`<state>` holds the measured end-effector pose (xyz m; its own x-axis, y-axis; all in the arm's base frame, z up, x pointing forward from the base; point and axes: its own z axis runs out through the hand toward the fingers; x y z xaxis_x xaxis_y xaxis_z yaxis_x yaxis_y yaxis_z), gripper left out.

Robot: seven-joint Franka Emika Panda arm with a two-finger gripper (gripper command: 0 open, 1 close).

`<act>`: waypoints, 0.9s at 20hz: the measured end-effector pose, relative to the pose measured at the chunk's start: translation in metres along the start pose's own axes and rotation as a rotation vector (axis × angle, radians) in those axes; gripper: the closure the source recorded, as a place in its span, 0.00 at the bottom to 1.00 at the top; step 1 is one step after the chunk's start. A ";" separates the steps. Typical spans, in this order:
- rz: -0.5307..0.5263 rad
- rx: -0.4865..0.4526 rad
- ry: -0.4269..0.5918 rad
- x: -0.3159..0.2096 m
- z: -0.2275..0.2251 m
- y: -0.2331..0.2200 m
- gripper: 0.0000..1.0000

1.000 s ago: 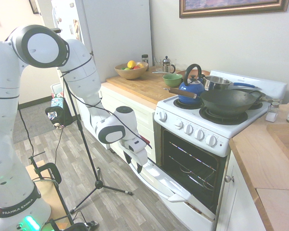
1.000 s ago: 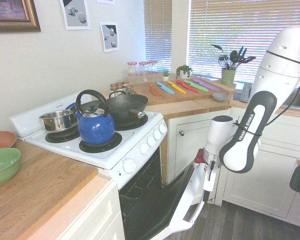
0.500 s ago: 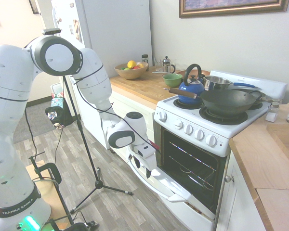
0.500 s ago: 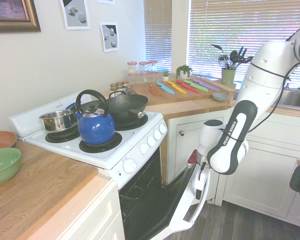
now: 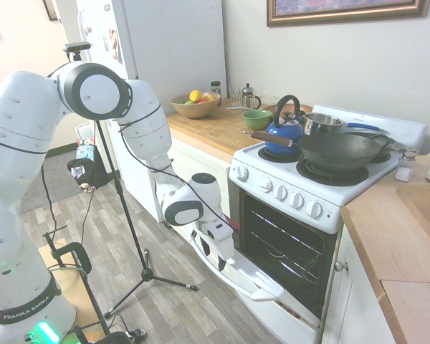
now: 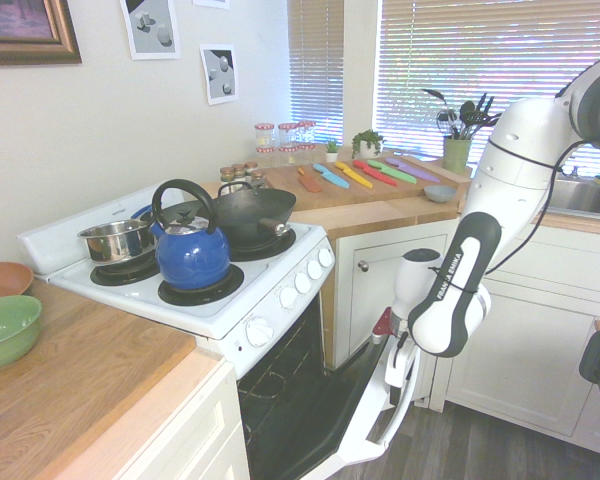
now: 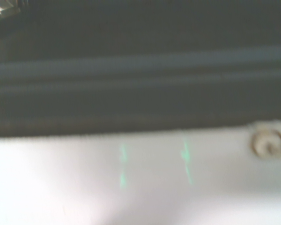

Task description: Close the oven

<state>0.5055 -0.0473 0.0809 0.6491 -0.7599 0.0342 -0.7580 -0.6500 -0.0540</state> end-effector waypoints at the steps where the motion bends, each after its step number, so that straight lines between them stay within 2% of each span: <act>1: -0.005 0.003 0.000 0.000 0.001 -0.004 0.00; 8: -0.066 0.054 0.035 0.002 -0.015 -0.054 0.00; 18: -0.117 0.093 0.081 0.029 -0.063 -0.141 0.00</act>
<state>0.6271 0.0212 0.1526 0.7229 -0.6794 0.1258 -0.6657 -0.7336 -0.1367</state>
